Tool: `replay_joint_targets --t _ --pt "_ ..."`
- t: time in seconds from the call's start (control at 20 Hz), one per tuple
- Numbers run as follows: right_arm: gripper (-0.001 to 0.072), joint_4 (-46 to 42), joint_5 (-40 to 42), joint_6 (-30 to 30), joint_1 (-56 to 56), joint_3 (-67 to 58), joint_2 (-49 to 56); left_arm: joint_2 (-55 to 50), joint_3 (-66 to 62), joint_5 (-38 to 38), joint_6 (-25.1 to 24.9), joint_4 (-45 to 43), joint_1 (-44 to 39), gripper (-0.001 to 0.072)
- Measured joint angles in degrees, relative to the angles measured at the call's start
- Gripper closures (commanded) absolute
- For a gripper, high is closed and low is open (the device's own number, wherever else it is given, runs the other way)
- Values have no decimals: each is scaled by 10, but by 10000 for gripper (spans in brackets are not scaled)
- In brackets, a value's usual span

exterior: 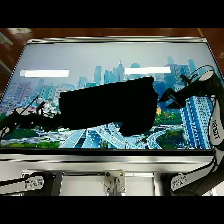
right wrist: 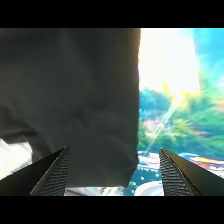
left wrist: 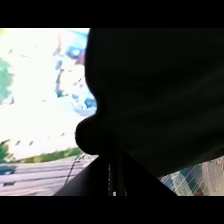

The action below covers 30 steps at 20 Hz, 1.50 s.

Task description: Fold the shirts.

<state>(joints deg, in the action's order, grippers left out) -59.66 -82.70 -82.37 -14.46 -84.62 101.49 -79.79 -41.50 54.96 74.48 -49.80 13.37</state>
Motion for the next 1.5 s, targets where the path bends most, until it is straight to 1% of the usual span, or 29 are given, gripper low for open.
replay_joint_targets --t 0.2,0.25,0.3,0.35,0.4,0.45,0.5,0.55,0.7,0.8,0.95,1.1,1.2,1.3,1.5 --pt "34 16 37 10 14 73 2 20 -9 11 -12 3 -1 667" --pt "86 20 43 11 17 84 5 24 -11 12 -14 4 -1 667" --pt "103 26 48 11 21 92 8 27 -13 15 -15 4 -1 667" --pt "103 30 54 12 28 97 12 29 -16 16 -17 5 -1 667" --pt "150 31 58 12 35 101 15 31 -20 15 -19 5 -1 667" --pt "373 34 64 12 43 105 17 32 -24 15 -21 5 -1 667" --pt "579 35 71 12 53 107 20 33 -31 15 -22 5 -1 668" --pt "654 36 73 12 59 108 21 33 -38 15 -22 5 -1 668" --pt "653 37 70 23 70 111 8 39 -73 16 -24 5 -1 670" --pt "653 39 65 59 74 104 -32 62 -112 22 -32 3 -1 670" --pt "653 37 63 121 76 54 -132 135 -196 26 -50 2 -1 668" --pt "653 14 82 153 77 -45 -265 233 -322 26 -72 -28 -1 668" --pt "653 -8 110 158 77 -117 -350 291 -413 23 -75 -68 -1 668" --pt "653 -30 131 155 77 -176 -422 338 -491 21 -61 -100 -1 668" --pt "653 -79 141 108 77 -237 -528 410 -574 21 -23 -134 -1 668"
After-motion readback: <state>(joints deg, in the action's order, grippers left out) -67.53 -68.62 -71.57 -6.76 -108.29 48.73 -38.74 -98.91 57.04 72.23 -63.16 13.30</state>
